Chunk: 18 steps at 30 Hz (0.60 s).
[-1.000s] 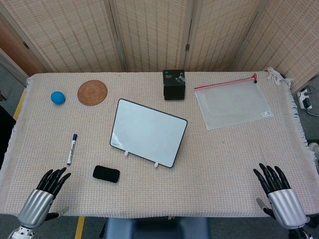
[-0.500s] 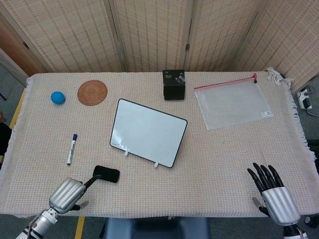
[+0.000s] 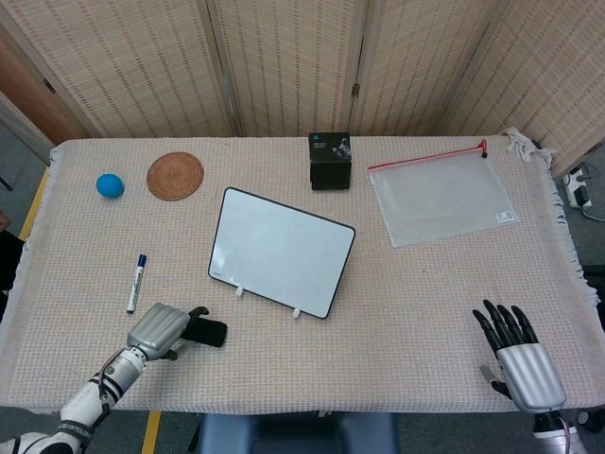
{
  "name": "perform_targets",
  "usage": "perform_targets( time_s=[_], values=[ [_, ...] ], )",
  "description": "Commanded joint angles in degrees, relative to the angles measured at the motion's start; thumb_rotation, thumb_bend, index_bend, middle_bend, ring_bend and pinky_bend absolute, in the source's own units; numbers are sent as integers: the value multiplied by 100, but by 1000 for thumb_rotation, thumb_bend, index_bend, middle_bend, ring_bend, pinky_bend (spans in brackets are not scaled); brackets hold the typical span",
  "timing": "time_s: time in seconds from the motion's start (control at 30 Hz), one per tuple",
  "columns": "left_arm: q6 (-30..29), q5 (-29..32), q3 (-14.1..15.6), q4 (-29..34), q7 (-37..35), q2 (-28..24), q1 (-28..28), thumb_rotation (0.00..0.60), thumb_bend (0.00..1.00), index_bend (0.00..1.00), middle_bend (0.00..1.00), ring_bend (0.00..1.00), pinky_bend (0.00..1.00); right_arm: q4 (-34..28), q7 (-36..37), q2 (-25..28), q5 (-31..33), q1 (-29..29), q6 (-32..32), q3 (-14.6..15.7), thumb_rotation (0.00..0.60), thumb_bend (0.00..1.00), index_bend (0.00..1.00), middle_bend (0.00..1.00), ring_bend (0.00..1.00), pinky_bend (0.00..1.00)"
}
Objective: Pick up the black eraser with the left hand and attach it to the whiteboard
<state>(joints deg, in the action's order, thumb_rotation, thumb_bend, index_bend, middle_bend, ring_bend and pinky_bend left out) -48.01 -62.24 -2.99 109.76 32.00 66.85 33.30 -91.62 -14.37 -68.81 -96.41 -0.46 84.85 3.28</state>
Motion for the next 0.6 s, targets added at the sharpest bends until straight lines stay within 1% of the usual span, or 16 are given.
perform_targets(
  time_s=[0.03, 0.3, 0.43, 0.6],
  values=[
    [151, 232, -17, -192, 100, 141, 236, 600, 405, 210, 1000, 928, 1000, -21, -24, -3, 12, 11, -19, 1, 600, 294, 0, 0, 0, 0],
    [164, 707, 194, -269, 408, 255, 559, 600, 351, 199, 1000, 923, 1000, -20, -24, -3, 1, -4, 46, 16, 600, 294, 0, 0, 0, 0],
    [85, 845, 301, -234, 509, 284, 650, 600, 325, 198, 1000, 921, 1000, -19, -31, -3, -15, 5, 33, 37, 600, 294, 0, 0, 0, 0],
    [20, 957, 388, -286, 506, 383, 731, 600, 317, 200, 1000, 920, 1000, -18, -39, -5, -37, 1, 55, 54, 600, 294, 0, 0, 0, 0]
  ],
)
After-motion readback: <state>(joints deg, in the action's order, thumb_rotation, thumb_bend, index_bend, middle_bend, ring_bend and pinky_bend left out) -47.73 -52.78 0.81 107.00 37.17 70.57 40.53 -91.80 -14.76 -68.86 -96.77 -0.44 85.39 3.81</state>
